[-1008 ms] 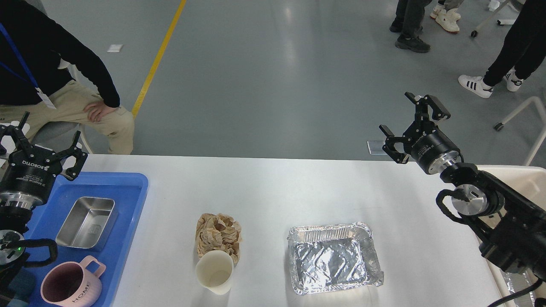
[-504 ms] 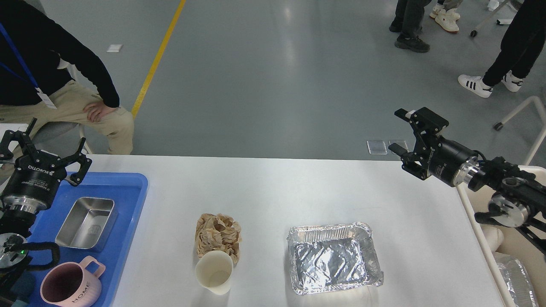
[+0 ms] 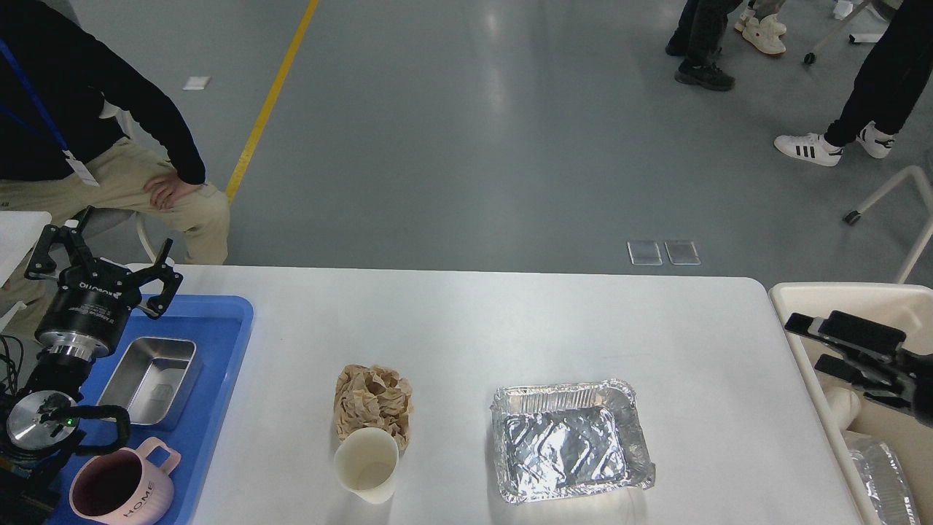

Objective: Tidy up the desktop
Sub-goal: 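Move the right gripper outward and lower it beside the foil container, then reach the right gripper to the rim of the foil container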

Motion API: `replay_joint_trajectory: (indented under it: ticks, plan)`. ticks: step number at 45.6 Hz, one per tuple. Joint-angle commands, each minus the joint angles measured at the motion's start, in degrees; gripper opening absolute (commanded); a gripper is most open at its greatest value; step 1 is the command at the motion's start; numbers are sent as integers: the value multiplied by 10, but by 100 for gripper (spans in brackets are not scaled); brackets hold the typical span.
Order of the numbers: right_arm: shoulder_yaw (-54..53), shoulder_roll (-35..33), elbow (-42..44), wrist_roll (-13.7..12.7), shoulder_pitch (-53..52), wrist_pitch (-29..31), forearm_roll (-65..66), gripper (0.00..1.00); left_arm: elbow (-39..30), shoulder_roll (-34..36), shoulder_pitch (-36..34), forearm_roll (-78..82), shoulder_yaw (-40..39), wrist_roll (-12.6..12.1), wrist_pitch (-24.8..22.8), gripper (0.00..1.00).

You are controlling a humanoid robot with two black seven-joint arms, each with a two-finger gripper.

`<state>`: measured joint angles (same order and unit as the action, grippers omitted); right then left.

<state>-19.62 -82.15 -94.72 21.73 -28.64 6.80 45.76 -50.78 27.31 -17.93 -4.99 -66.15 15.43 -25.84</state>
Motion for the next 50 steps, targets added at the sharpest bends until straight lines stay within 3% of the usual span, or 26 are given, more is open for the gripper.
replay_joint_trajectory:
  ticks: [1, 7, 13, 18, 26, 33, 50]
  plan:
    - [28, -82, -38, 3, 2, -10, -5, 100, 0, -3, -6, -2, -6, -10, 2, 97]
    - [52, -112, -40, 10, 1, -9, 2, 100, 1, -5, -4, -2, -6, -12, 0, 97]
    - [51, -69, -21, 21, -3, -12, 39, 100, 2, -17, -4, -1, -5, -11, -2, 97]
    - [51, 23, 30, 73, -6, -38, 204, 100, 1, -18, -2, 0, -5, -10, -6, 97]
    - [56, 93, 105, 146, -3, -36, 280, 100, 2, -12, 4, 1, -9, -8, -27, 97]
    - [56, 171, 174, 180, -6, -37, 349, 100, 4, -9, 11, 1, -12, -7, -42, 97]
    - [86, 284, 280, 184, -7, -28, 389, 100, 4, -10, 23, 2, -36, -7, -49, 97]
